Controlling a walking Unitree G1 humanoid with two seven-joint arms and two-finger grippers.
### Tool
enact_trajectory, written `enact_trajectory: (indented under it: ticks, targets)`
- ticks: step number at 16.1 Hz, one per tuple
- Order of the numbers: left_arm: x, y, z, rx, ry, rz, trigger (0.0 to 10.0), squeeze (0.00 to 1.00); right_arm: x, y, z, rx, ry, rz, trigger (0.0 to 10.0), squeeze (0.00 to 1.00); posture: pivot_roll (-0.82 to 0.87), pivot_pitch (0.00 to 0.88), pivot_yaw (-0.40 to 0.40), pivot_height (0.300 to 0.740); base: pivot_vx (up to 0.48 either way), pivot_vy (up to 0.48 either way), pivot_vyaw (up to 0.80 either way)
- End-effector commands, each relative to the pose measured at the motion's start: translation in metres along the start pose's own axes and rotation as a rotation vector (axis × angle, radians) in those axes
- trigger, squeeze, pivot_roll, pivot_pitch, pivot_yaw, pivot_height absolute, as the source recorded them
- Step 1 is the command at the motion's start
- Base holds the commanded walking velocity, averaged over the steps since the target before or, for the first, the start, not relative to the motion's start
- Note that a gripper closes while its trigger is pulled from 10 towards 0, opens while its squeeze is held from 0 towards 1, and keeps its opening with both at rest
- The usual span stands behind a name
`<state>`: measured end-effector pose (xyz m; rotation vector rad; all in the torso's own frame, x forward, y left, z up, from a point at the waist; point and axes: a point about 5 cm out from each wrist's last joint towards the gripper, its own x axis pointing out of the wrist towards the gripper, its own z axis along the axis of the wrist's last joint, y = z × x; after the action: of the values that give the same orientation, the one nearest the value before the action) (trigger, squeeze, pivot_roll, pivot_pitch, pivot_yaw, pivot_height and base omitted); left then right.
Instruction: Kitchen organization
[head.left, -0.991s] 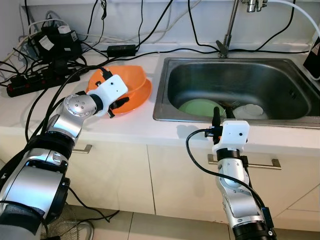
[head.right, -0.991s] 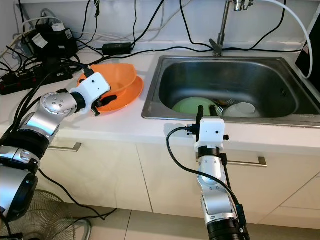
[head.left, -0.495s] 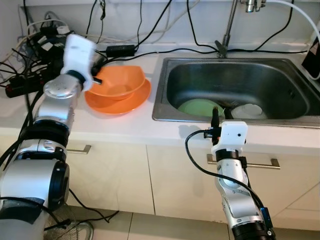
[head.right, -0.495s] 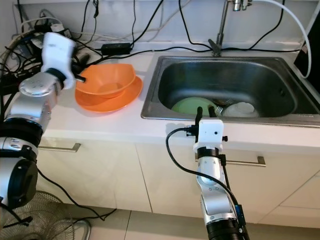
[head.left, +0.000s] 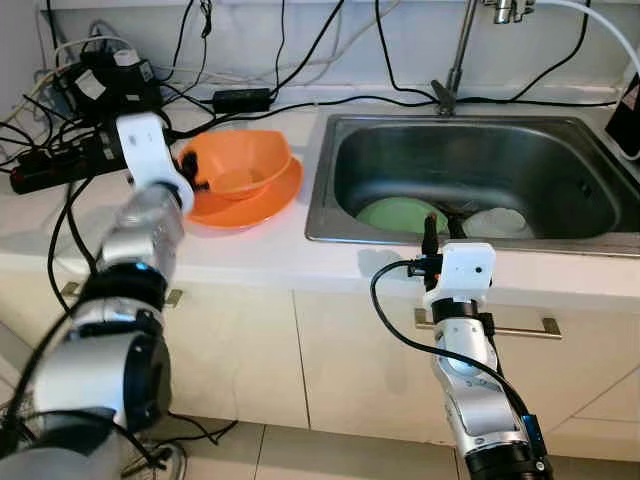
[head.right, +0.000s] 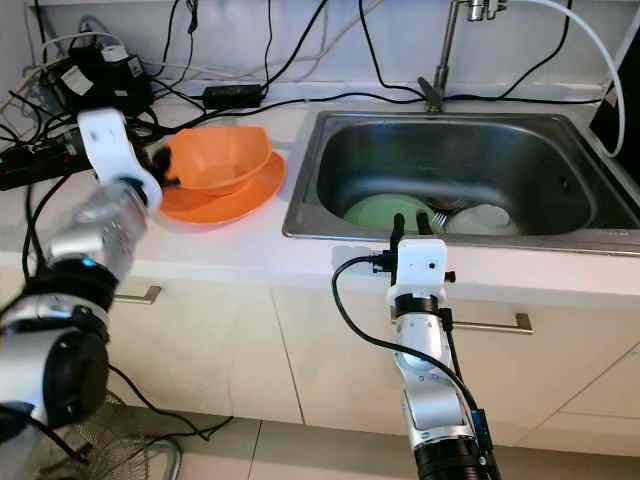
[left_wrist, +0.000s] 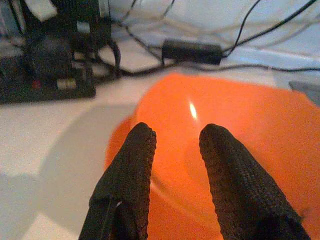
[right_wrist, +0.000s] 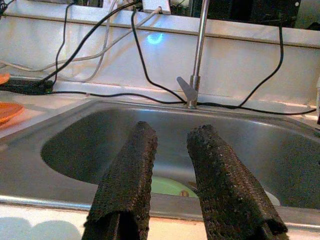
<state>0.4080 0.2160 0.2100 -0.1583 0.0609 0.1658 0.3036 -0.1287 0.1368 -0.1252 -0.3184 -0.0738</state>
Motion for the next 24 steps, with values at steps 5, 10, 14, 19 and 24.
enact_trajectory:
  ticks: [5, 10, 14, 19, 24]
  targets:
    - [-0.006, 0.004, 0.003, -0.037, -0.030, 0.063, 10.0, 0.00, 0.004, 0.004, 0.005, 0.013, -0.022, 0.019, 10.0, 0.00, 0.05, 0.011, 0.093, 0.740, 0.000, 0.000, 0.00]
    - [-0.014, 0.013, 0.004, -0.006, -0.023, 0.091, 10.0, 0.00, 0.005, 0.007, 0.005, 0.018, -0.023, 0.028, 10.0, 0.00, 0.06, 0.009, 0.093, 0.740, 0.000, 0.000, 0.00]
    - [-0.019, 0.009, -0.008, 0.004, 0.047, 0.084, 10.0, 0.00, 0.005, 0.007, 0.005, 0.017, -0.023, 0.030, 10.0, 0.00, 0.07, 0.016, 0.086, 0.740, 0.000, 0.000, 0.00]
    - [-0.019, -0.001, -0.018, -0.072, 0.104, 0.037, 10.0, 0.00, 0.006, 0.005, 0.005, 0.013, -0.024, 0.025, 10.0, 0.00, 0.06, 0.021, 0.084, 0.740, 0.000, 0.000, 0.00]
    - [-0.017, -0.017, -0.017, -0.132, 0.115, 0.012, 10.0, 0.00, 0.006, 0.005, 0.005, 0.012, -0.025, 0.025, 10.0, 0.00, 0.05, 0.023, 0.084, 0.740, 0.000, 0.000, 0.00]
